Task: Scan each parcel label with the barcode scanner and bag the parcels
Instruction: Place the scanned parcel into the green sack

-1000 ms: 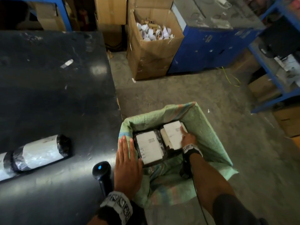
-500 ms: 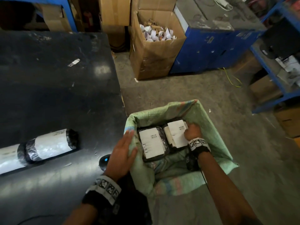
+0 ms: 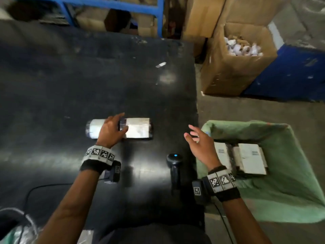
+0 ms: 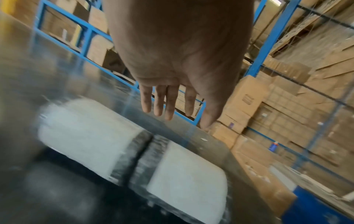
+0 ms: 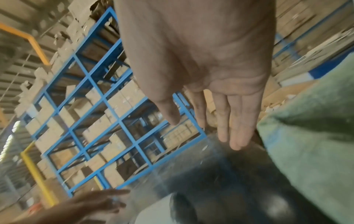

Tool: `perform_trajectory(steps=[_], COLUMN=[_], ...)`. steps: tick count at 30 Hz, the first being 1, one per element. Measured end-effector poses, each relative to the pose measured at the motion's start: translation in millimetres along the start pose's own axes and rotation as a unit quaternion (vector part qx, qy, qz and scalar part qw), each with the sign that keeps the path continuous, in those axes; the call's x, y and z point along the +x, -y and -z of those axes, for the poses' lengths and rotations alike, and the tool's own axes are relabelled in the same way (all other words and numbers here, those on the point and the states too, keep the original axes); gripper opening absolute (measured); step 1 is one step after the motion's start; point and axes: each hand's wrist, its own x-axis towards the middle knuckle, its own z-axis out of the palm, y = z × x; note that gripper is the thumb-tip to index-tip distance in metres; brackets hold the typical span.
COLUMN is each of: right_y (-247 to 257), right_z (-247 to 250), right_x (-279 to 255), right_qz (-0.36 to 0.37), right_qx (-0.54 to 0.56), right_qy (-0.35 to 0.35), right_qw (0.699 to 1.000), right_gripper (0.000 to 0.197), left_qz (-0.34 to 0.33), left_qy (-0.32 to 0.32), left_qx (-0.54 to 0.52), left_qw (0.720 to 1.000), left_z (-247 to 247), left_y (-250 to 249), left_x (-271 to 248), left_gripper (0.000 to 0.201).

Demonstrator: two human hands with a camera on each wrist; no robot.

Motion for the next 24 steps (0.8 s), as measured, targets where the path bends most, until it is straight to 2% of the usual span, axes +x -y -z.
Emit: perform_trajectory(steps=[3,7,10,13,16,18,21,24], right_y=[-10,-35,-49,-47,-51,-61,-66,-59], right_z=[-42,-70,-80,-88,-103,-112,-115,-114], right_x=[-16,-35,-47,-57,-59,-58,-56,-56], right_qz=[-0.041,-0.066,-0.084,-0.118,-0.142,-0.167,-0.203,-0.192], right_qx=[-0.084,-0.169,-0.157,-0.071,0.056,0.137,0.172,0.179], right_qy=[0.025,0.001,0.002,0.007,0.017,0.02,0.031,0.024], right_qw=[0.995,0.983,0.984,0.99,0.988,0.976,0.963,0.965], right_gripper=[0.062,0.076,0.08,0.07,0.056,0.048,0.043,0.044], left_qz=[0.033,0.067,0.074,0.06,0.049,0.017,-0.01,0.015], left_qy=[0.007,0.048,0.079,0.101,0.116,0.123,0.11,0.052], left_qx=[0.058,0.123,0.142,0.152,0.149,0.135,0.102,0.055], left_qw=[0.998,0.989,0.984,0.981,0.981,0.983,0.989,0.997], left_z=[29,53,59,60,57,55,54,61], left_y=[45,99,125,136,142,143,146,153], left_x=[0,7,17,30,42,46,42,26], left_gripper=[0.075,0.104,0.121,0.129,0.128,0.117,0.093,0.089])
